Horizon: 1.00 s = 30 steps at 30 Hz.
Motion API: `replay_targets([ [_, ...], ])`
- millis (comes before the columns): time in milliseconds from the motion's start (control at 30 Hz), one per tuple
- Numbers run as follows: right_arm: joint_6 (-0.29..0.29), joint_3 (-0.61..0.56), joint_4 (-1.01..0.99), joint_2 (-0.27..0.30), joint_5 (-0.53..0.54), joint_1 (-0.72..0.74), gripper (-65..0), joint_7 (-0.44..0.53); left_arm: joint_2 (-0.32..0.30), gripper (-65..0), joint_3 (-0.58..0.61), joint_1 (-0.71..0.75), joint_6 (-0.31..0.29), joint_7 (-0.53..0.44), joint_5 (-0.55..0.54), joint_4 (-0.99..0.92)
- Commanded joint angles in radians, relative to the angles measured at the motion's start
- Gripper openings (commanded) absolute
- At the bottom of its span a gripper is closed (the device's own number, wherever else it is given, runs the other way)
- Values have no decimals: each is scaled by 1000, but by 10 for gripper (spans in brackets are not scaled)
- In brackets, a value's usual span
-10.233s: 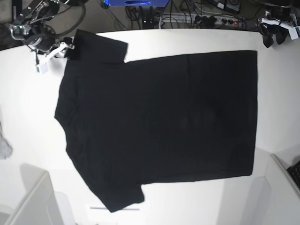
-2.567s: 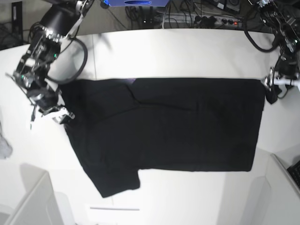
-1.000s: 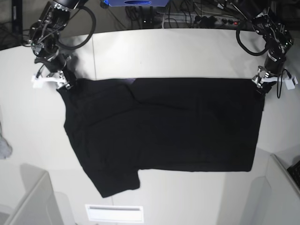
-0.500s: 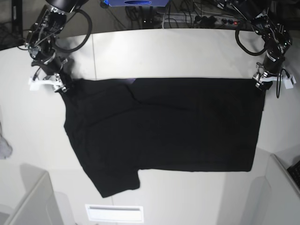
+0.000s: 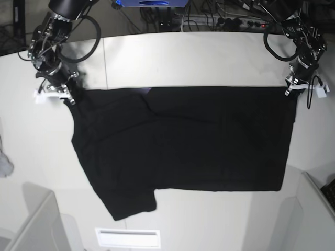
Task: Fold the T-shirt properly
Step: 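Drag the shirt by its shoulders toward the robot with both grippers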
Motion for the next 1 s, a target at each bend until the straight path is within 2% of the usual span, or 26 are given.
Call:
replay_targets([
  [0, 30, 3, 16, 9, 14, 9, -650, 8, -19, -650, 9, 2, 2, -12, -6, 12],
  [167, 36, 5, 19, 7, 20, -6, -650, 4, -54, -650, 46, 19, 2, -12, -6, 21],
  [967, 36, 3, 215, 2, 22, -202, -650, -1, -48, -650, 52, 254, -1, -12, -10, 273],
])
